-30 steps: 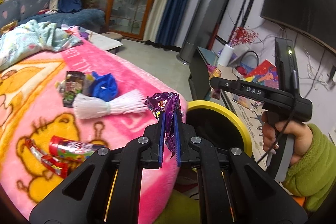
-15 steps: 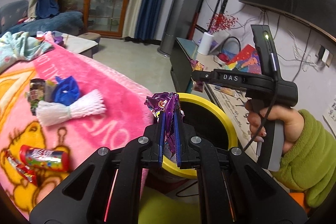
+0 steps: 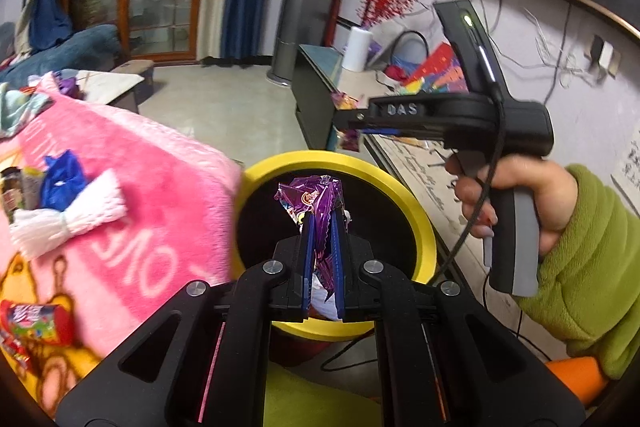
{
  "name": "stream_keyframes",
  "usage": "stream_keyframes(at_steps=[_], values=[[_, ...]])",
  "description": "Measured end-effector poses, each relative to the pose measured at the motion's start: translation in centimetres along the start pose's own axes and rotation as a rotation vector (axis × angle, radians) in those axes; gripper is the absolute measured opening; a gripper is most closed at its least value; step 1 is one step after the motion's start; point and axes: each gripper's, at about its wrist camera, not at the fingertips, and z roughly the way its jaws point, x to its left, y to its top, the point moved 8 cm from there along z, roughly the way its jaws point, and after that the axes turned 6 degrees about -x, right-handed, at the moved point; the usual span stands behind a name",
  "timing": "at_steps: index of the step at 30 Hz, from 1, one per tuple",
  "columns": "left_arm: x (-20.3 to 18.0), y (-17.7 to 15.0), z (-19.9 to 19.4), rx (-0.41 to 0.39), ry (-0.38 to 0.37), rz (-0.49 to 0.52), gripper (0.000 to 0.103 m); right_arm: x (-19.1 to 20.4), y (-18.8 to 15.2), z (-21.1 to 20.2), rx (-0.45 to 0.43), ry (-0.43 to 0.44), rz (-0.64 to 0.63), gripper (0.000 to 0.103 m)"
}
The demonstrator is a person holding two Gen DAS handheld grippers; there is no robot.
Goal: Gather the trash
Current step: 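Carry the purple wrapper and yellow packet in both grippers over the yellow-rimmed bin, then open both grippers to drop the wrapper and packet into the bin, then move both open grippers back to the remaining trash on the blanket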
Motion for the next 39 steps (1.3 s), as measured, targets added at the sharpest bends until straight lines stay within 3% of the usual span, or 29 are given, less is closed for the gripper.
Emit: stream_keyframes(at_steps=[17, 20, 22, 30, 34, 39], values=[[-1.5, -1.8, 3.9, 0.094, -0.04, 0.028, 0.005, -2.9, -1.9, 1.8, 0.075, -0.001, 0.049, 0.029], [-0.9, -1.7, 3.8, 0.088, -0.025, 0.014, 0.018, -3.3, -2.2, 2.1, 0.087, -0.001, 0.065, 0.03], [-0.6, -1.6, 3.8, 0.085, -0.021, -0.006, 0.034, -3.5, -2.4, 2.3, 0.092, -0.008, 0.075, 0.036], [1.4, -0.8, 2.4, 0.041, 0.011, -0.083, 0.075, -3.3, -2.2, 2.0, 0.08, -0.009, 0.076, 0.046], [2.1, -0.3, 1.3, 0.012, 0.034, -0.107, 0.088, -2.3, -2.0, 1.6, 0.066, 0.004, 0.063, 0.049], [3.3, 0.3, 0.0, -0.024, 0.082, -0.123, 0.091, -0.2, -1.4, 0.9, 0.036, 0.039, 0.032, 0.052]])
